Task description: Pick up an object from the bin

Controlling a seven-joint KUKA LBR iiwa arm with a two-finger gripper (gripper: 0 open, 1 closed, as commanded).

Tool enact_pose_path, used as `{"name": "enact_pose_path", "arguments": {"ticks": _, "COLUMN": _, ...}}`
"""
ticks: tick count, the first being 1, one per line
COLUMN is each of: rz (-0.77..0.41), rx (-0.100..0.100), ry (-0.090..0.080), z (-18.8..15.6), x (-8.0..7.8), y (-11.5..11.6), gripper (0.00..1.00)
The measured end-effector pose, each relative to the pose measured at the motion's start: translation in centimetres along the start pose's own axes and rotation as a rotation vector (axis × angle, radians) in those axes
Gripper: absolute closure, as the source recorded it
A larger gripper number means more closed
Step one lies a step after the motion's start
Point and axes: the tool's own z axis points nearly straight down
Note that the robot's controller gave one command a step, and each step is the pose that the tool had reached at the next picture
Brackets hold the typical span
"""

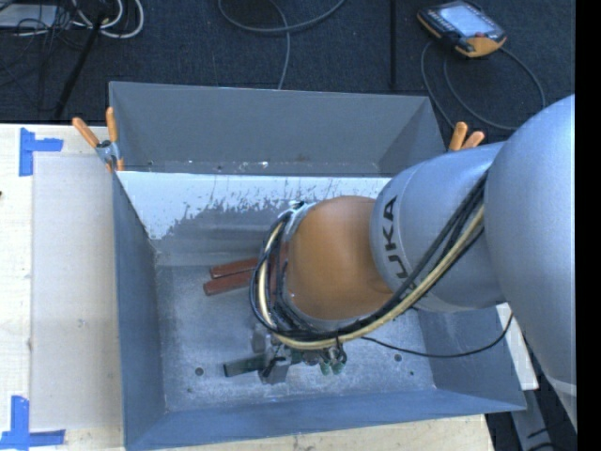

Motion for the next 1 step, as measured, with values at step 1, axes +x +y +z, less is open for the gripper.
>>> {"name": "enact_pose_path", "arguments": {"ticks": 1, "rz": 0.000, "rx": 0.000, "ry": 0.004, "z": -2.70, "x": 0.18, "y": 0.01, "gripper": 1.00}}
